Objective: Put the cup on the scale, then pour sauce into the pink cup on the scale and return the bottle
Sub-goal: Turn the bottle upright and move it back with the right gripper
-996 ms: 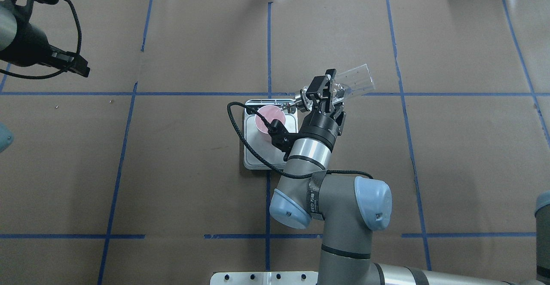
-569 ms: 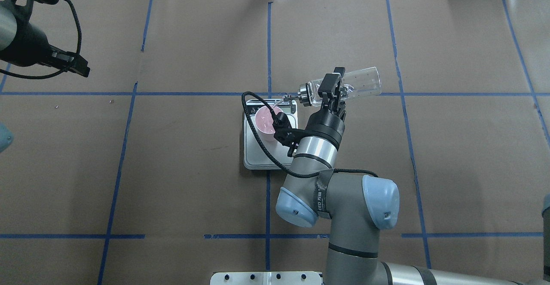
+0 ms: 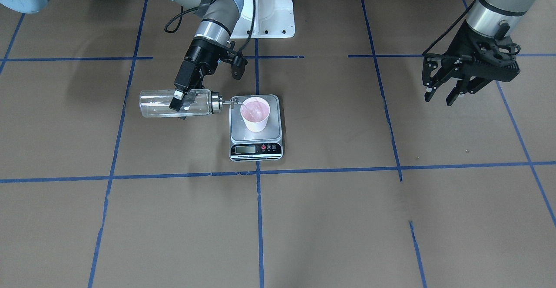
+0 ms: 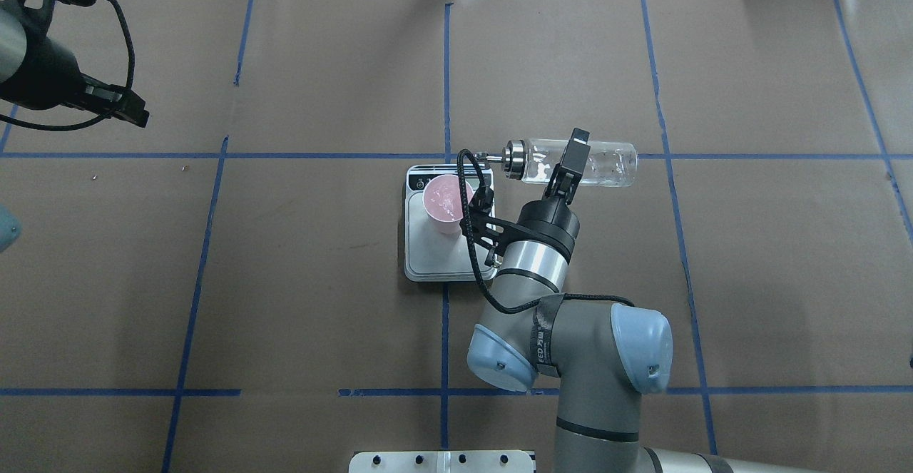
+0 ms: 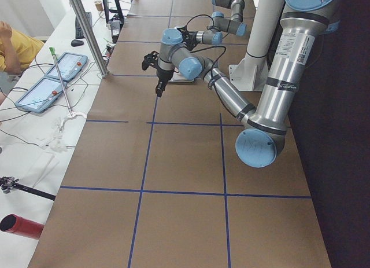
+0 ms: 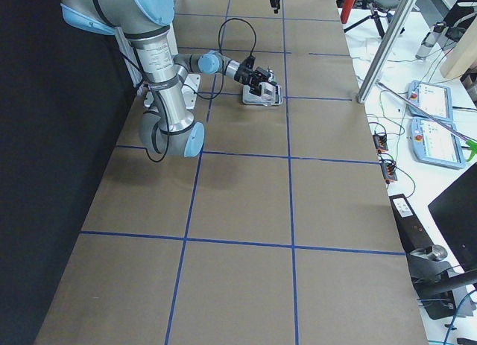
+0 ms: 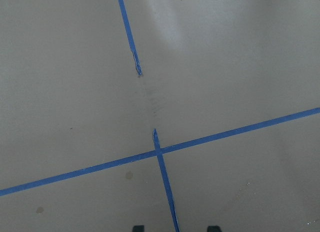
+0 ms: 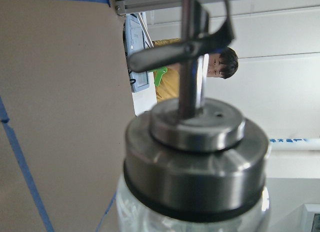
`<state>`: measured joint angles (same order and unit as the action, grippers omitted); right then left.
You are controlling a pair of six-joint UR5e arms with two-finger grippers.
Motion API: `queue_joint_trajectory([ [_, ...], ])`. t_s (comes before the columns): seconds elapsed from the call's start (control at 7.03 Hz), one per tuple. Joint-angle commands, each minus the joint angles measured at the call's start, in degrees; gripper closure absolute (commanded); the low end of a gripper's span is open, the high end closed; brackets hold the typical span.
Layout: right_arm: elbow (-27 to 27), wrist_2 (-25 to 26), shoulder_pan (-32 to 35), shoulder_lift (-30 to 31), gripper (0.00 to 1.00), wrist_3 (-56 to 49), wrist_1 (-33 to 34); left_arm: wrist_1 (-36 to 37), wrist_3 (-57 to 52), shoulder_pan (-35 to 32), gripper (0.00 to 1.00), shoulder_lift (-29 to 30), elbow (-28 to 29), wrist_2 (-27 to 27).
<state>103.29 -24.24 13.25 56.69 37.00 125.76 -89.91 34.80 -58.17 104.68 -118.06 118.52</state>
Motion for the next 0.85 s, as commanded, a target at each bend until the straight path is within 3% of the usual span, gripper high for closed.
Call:
queue_joint_trajectory([
  [0.0,2.15,-4.02,-0.15,0.43,1.00,12.77,-2.95,0.00,0.00,-0.01,0.47,-0.09,-0.32,0.05],
  [0.14,5.83,-10.24,0.29,3.13,1.00,19.88,-10.98,0.43,0.00,-0.01,0.47,-0.09,-0.59,0.05],
  [0.43,5.78,-10.39,0.90,11.47,1.00,27.91,-30.91,2.46,-0.09,0.17,0.47,0.26,-1.29,-0.04],
  [0.71,5.87,-10.74,1.96,15.97,1.00,39.22,-41.86,2.46,-0.09,0.25,0.47,0.17,-1.20,-0.04],
])
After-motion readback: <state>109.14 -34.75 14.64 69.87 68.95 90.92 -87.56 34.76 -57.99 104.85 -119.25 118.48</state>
